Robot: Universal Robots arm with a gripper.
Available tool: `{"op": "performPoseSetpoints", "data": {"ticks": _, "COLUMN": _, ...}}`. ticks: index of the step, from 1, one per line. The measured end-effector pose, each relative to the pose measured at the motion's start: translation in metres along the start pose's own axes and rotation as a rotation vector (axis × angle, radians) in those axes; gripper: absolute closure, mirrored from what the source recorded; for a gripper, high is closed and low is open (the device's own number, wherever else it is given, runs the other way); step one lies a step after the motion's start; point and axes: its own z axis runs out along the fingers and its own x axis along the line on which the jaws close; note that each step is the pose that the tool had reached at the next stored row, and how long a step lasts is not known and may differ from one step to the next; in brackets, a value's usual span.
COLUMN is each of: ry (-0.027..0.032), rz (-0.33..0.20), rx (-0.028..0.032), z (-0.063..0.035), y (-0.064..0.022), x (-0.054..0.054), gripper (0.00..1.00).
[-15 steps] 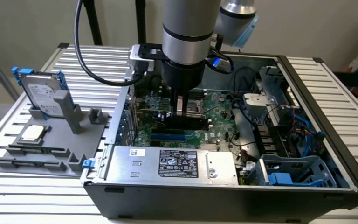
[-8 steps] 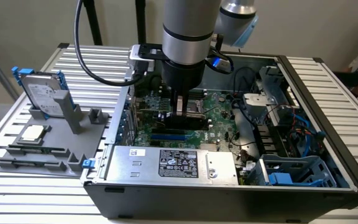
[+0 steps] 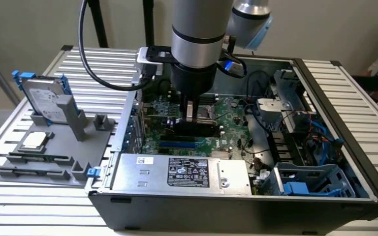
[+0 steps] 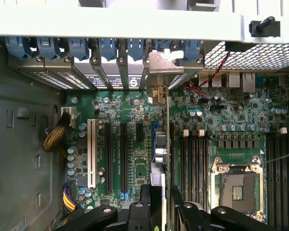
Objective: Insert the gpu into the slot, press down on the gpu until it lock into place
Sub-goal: 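Insert the gpu into the slot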
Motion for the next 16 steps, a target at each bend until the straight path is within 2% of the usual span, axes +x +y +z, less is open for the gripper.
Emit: {"op": "performPoseSetpoints", "data": {"ticks": 16, "ry": 0.0, "rz": 0.0, "rx": 0.0, "z": 0.0, "y": 0.0, "x": 0.0, "gripper": 0.73}}
